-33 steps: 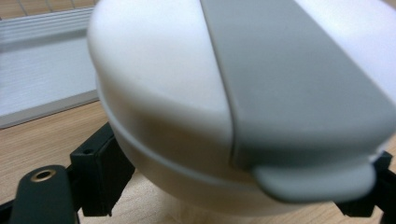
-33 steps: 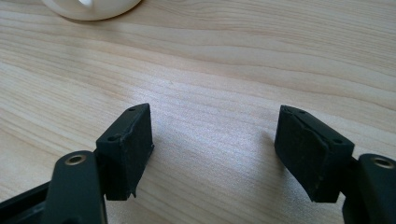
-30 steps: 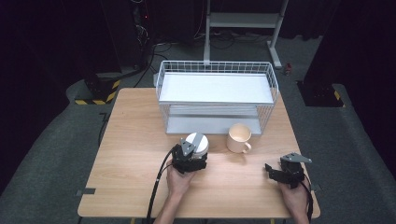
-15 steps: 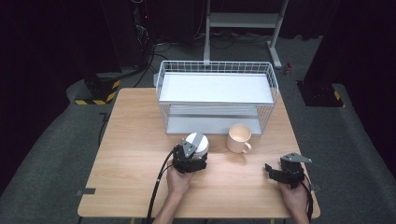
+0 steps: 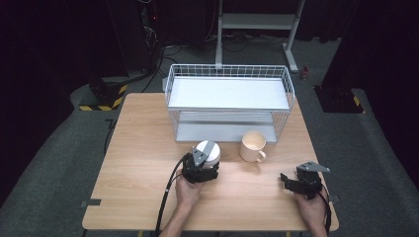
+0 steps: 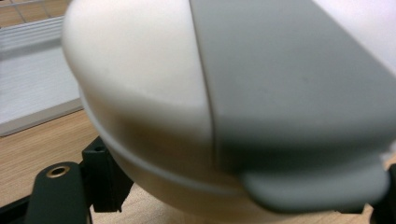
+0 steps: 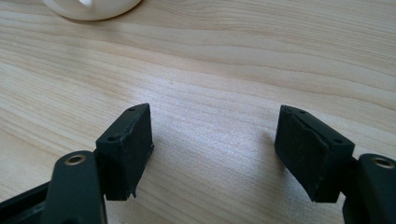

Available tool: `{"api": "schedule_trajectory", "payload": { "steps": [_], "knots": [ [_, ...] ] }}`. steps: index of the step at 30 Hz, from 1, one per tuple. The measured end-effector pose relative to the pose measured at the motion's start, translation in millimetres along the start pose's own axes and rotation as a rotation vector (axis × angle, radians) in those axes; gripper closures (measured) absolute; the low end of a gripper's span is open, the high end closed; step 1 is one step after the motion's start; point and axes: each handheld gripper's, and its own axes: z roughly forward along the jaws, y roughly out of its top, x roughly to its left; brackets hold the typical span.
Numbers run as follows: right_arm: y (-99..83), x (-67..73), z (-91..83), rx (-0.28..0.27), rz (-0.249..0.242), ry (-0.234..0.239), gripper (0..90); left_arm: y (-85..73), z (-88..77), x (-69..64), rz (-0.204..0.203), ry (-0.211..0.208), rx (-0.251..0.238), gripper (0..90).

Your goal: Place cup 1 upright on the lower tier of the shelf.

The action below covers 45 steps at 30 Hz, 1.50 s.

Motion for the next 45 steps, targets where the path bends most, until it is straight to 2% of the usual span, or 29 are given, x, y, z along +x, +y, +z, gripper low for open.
{"api": "schedule_trajectory", "payload": {
  "steps": [7, 25, 27, 31, 36, 45],
  "knots": [
    [0.0, 0.0, 0.0, 0.0, 0.0, 0.0, 27.9, 0.0, -0.9, 1.8, 0.003, -0.004, 0.006, 19.3],
    [0.0, 0.4, -0.1, 0.001, 0.0, 0.002, 27.9, 1.8, -2.6, 7.9, -0.021, -0.032, 0.014, 19.3],
    [0.0, 0.4, -0.1, 0.001, 0.0, 0.002, 27.9, 4.0, -3.0, 8.2, -0.014, -0.032, 0.024, 19.3],
    [0.0, 0.4, -0.1, 0.001, 0.0, 0.002, 28.0, 10.3, -4.3, 10.4, -0.006, -0.035, 0.012, 19.3],
    [0.0, 0.4, -0.1, 0.001, -0.001, 0.001, 27.9, 17.2, -4.6, 14.3, -0.008, -0.04, 0.02, 19.3],
    [0.0, 0.3, 0.0, 0.0, 0.0, 0.002, 27.9, 29.9, 2.2, 17.0, 0.001, -0.037, 0.024, 19.3]
  ]
}}
